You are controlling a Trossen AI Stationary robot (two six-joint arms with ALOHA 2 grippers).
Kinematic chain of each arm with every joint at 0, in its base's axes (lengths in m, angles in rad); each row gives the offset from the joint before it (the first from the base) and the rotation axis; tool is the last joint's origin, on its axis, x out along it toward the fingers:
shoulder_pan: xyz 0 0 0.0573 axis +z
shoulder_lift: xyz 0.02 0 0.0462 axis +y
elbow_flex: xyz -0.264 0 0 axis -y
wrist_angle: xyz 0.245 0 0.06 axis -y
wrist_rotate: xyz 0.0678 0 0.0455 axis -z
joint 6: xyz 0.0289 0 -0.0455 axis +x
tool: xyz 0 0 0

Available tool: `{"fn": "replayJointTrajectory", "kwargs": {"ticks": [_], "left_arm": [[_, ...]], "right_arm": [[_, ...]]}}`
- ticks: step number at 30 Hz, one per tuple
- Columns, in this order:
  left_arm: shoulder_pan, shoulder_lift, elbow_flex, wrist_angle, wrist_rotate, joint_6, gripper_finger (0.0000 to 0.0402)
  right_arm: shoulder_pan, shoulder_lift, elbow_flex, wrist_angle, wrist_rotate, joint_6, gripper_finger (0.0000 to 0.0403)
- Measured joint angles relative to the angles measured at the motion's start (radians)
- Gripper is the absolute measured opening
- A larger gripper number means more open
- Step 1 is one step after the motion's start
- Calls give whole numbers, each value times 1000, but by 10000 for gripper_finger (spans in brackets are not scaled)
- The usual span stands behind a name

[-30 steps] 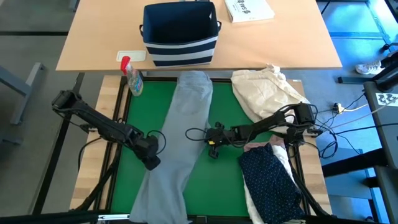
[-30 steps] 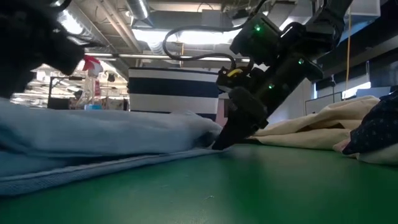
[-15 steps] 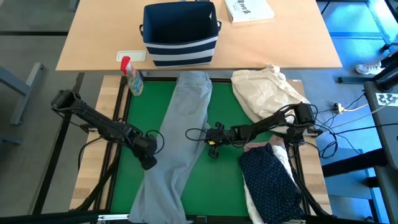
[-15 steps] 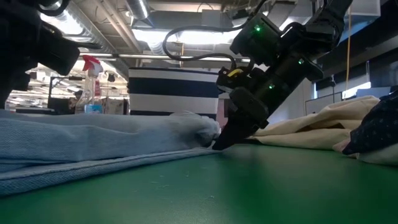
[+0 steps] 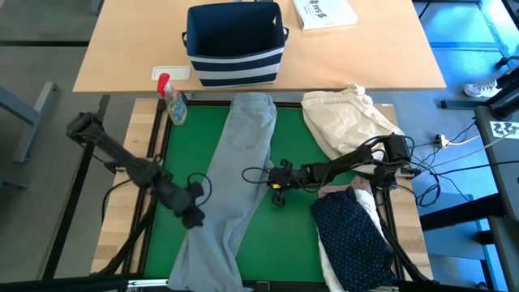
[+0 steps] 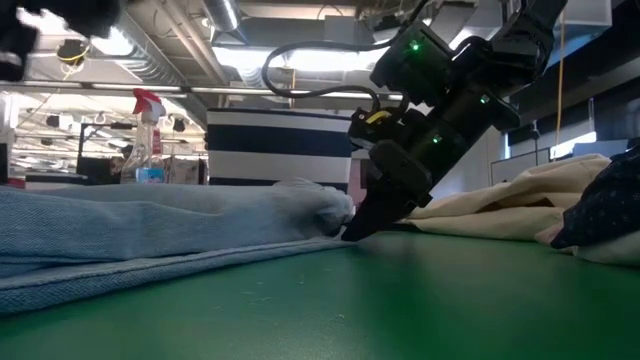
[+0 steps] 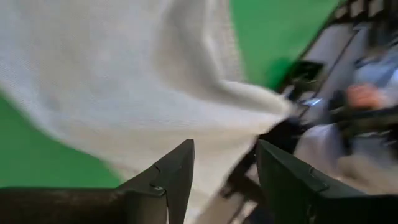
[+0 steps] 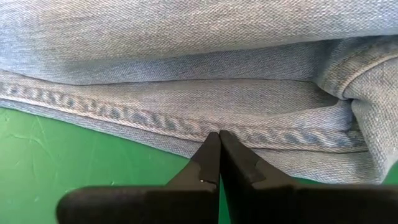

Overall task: Fold laundry
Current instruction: Fold the blue jeans

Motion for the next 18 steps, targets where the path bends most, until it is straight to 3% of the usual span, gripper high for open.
{"fn": "replayJointTrajectory", "kwargs": {"ticks": [4,9,14,18], "left_arm": [[-169,70,-5,118,-100,-227,163],[-320,238,-5,200,-127,-460,154],[-364,390,-7,294,-33,-578,148],[-362,472,-6,405,-33,-575,145]], "right_arm": [[0,0,0,3,0,0,10],[0,0,-1,4,0,0,10],[0,0,-1,5,0,0,10],[0,0,0,5,0,2,10]]}}
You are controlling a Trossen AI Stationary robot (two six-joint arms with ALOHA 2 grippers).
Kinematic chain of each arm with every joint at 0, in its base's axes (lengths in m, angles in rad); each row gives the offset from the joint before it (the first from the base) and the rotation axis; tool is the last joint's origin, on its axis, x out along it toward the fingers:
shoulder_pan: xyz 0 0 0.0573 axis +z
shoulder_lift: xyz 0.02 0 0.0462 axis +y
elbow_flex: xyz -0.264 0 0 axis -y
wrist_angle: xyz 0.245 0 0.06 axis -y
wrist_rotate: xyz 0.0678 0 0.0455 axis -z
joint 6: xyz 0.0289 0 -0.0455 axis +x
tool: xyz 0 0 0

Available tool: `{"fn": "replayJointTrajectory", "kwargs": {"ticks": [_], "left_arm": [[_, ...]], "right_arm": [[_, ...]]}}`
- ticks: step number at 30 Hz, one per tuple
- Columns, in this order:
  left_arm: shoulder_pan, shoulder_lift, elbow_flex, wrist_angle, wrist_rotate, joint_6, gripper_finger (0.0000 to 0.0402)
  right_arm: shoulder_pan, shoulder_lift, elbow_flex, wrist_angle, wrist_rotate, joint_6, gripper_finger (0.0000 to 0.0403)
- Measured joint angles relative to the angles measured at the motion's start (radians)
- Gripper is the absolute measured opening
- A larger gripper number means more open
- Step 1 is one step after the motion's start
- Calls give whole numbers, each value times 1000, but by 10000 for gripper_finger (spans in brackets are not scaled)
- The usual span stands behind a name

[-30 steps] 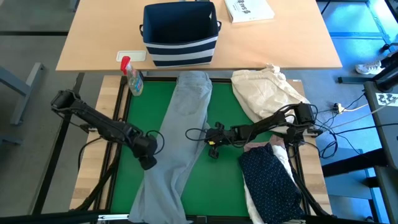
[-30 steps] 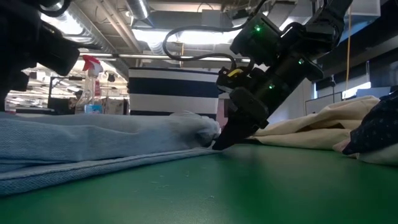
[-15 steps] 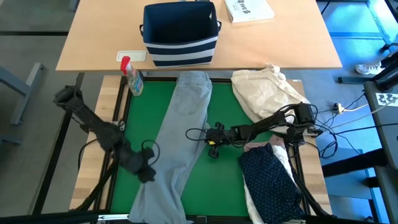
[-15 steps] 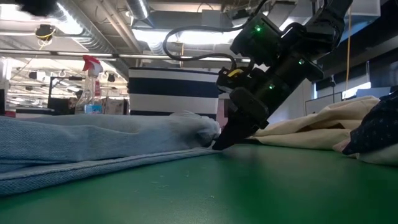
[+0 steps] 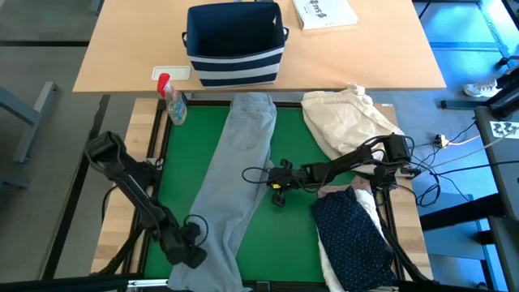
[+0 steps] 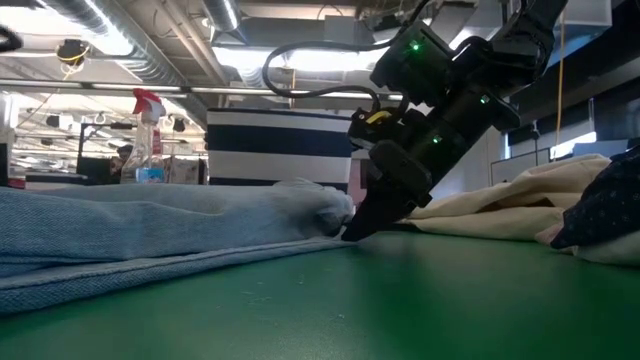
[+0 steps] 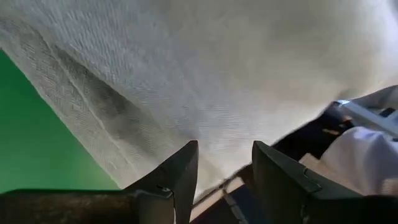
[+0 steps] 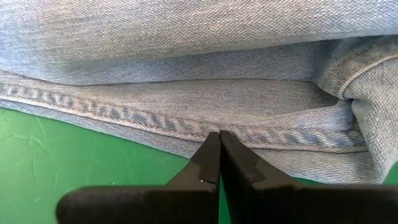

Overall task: Fold laundry
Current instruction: Fold the blue jeans

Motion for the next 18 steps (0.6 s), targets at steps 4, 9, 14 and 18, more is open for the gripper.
{"fn": "replayJointTrajectory", "kwargs": {"ticks": [4,9,14,18], "left_arm": [[-2,44,0,11,14,27,145],[-12,43,0,7,39,26,145],[-28,37,1,6,18,18,145],[-30,43,1,15,-72,20,145]], "right_arm": [[0,0,0,0,0,0,10],[0,0,0,0,-1,1,10],[0,0,4,7,-4,1,10],[0,0,4,7,-6,1,10]]}}
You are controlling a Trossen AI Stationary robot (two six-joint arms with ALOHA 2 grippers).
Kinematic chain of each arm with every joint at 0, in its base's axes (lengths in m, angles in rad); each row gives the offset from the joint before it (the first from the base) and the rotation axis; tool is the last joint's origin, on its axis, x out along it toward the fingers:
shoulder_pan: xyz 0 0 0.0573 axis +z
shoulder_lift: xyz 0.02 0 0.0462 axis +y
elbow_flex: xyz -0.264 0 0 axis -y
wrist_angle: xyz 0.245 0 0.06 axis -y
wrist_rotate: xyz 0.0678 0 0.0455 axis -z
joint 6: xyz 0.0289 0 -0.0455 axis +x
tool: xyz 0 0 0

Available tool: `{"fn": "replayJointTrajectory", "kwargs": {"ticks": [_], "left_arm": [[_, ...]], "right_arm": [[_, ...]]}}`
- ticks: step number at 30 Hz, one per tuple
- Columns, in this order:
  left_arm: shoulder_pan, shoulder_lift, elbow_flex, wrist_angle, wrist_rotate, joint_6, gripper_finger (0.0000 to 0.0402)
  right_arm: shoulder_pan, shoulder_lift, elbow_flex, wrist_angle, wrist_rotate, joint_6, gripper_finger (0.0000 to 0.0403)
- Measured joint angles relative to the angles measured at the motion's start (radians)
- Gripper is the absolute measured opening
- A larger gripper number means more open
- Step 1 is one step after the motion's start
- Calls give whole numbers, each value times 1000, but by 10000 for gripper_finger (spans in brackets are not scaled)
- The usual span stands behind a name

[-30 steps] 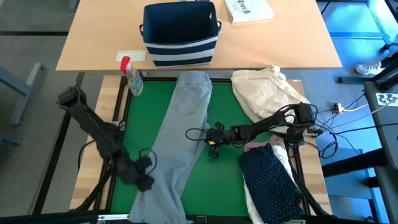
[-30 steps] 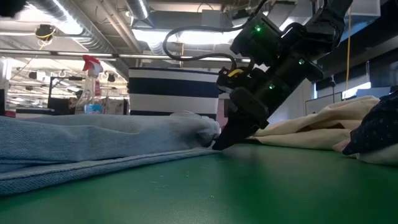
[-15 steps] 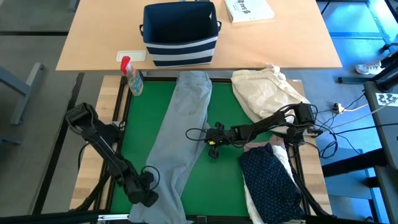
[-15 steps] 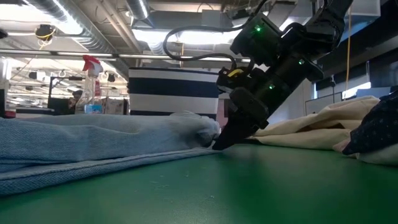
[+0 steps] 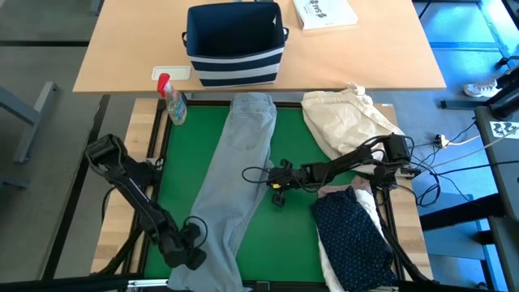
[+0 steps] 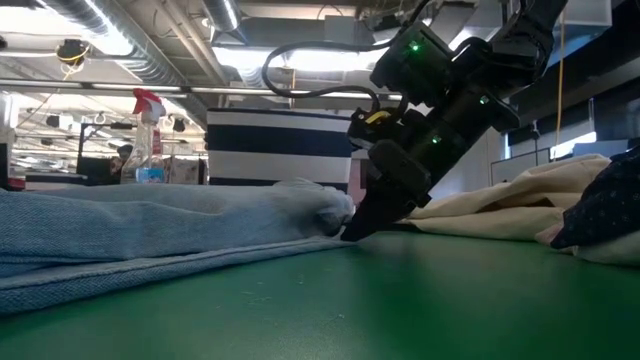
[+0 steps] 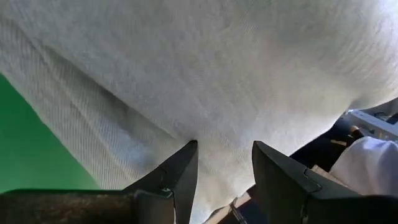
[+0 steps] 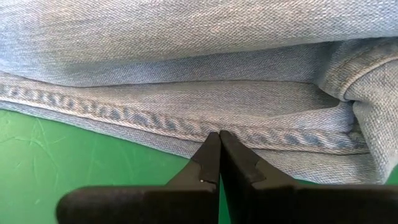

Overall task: Fold laundry
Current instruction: Fold the blue jeans

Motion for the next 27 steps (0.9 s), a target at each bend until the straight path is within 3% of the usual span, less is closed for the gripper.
{"fn": "replayJointTrajectory", "kwargs": {"ticks": [10,14,20,27], "left_arm": [[-2,0,0,-11,-25,72,142],[-16,0,0,-10,-20,130,114],[-39,0,0,-26,-28,95,73],[-38,7,0,-28,-35,22,108]], "right_arm": [[0,0,0,1,-2,0,10],[0,0,0,1,-2,0,10],[0,0,0,1,-2,0,10],[0,0,0,1,-2,0,10]]}}
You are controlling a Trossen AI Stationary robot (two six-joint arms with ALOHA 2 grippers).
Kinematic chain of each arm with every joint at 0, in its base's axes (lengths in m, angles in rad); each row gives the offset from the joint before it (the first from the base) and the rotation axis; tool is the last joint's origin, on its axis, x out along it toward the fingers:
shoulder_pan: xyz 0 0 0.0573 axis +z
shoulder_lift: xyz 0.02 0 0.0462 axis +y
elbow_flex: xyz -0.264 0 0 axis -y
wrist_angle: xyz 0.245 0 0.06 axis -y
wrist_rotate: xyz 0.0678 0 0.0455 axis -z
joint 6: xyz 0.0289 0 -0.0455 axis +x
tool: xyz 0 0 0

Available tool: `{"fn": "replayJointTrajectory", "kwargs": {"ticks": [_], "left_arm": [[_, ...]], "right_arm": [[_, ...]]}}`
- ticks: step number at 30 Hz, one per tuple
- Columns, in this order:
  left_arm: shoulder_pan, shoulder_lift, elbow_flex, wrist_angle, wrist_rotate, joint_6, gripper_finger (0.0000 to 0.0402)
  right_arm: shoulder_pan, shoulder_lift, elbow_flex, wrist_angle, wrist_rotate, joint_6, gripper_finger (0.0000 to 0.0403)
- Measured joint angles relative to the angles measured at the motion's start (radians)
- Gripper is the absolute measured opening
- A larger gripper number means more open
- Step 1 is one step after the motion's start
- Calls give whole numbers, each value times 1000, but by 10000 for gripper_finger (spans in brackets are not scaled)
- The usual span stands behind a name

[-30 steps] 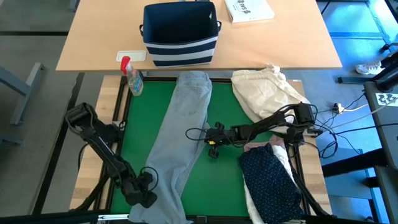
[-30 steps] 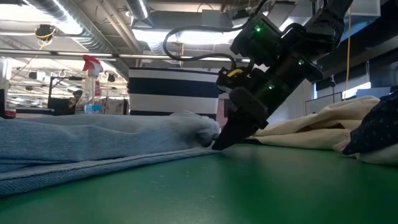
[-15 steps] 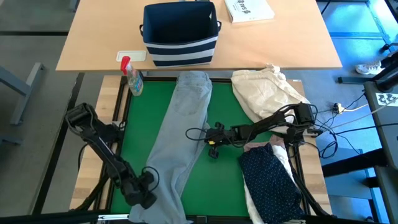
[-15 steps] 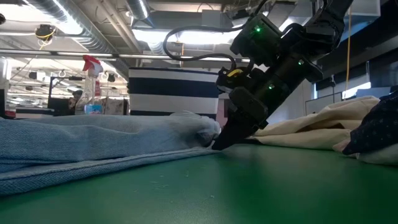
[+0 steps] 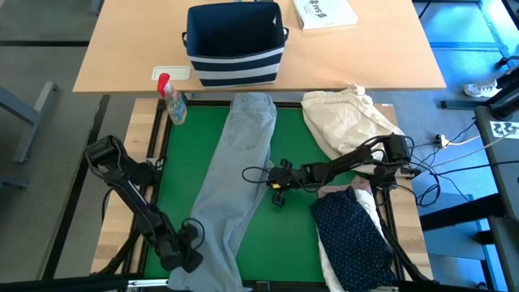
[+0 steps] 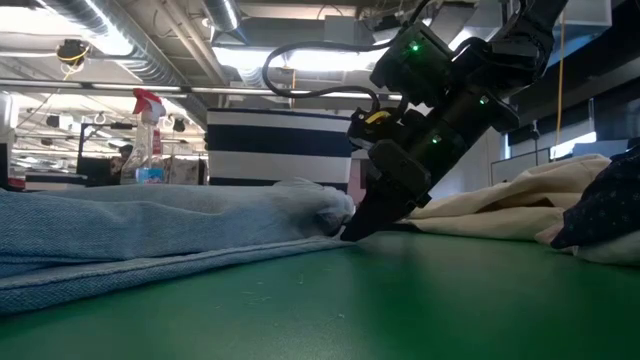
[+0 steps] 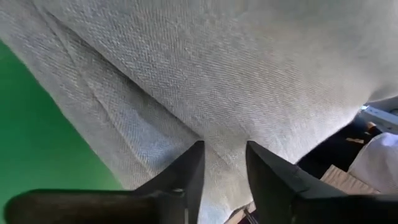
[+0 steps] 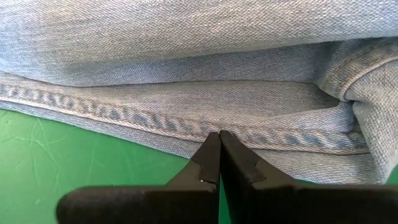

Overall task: Fold laundry
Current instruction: Fold the blue jeans

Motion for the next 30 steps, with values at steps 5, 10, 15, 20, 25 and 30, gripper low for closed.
{"fn": "replayJointTrajectory", "kwargs": {"ticks": [5,10,15,20,25,30], "left_arm": [[0,36,0,58,1,-18,149],[1,37,-1,102,-5,38,155],[0,33,-1,153,-7,78,133],[0,33,-1,174,-69,91,111],[0,41,-1,163,-71,89,98],[0,48,-1,108,-42,78,92]], "right_arm": [[0,0,0,0,0,0,10],[0,0,0,0,0,0,10],[0,0,0,0,0,0,10],[0,0,0,0,0,0,10],[0,0,0,0,0,0,10],[0,0,0,0,0,0,10]]}}
